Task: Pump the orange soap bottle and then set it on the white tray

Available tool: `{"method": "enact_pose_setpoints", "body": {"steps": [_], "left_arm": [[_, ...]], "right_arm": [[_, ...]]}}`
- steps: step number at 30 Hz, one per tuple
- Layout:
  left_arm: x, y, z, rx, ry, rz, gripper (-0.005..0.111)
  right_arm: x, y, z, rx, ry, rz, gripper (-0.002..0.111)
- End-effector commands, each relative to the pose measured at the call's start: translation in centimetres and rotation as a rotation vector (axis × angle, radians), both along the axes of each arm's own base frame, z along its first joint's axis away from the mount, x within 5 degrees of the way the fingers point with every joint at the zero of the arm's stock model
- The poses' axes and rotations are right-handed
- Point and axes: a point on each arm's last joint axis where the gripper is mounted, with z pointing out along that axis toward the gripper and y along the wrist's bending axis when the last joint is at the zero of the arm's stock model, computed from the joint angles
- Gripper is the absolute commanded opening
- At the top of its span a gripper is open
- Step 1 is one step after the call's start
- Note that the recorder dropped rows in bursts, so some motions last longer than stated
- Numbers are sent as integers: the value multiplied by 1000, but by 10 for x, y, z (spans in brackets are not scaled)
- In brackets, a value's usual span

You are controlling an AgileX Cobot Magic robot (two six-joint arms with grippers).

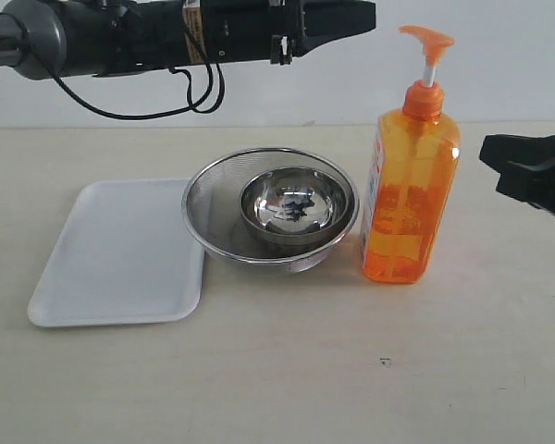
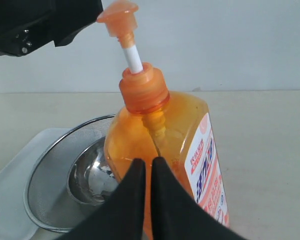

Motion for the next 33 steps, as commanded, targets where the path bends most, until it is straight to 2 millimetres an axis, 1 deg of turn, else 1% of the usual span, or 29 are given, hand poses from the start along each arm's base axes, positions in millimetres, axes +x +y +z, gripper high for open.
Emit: {"method": "enact_pose_setpoints", "body": {"steps": [1,7,12,18,24,29,33], "left_arm": [[-4,-8,6,-36,14,-12,60],[-14,-22,7,-38,5,-52,60],[-15,-28,7,-37,-14,-39,60],[-15,-32,6,-29,-46,-9,60],[-7,-31,3,15,-63,80,60],[-6,-31,5,-10,-65,87,60],[-11,-36,6,-26,-65,59,60]], "right_arm": [[-1,0,1,-1,-10,3,0],[-1,0,1,-1,-10,3,0],[-1,0,1,-2,-10,4,0],[-1,1,1,1,-15,10,0],[-1,1,1,-2,-16,15,0],[-1,1,2,1,-17,19,0],[-1,1,2,1,-17,19,0]]}}
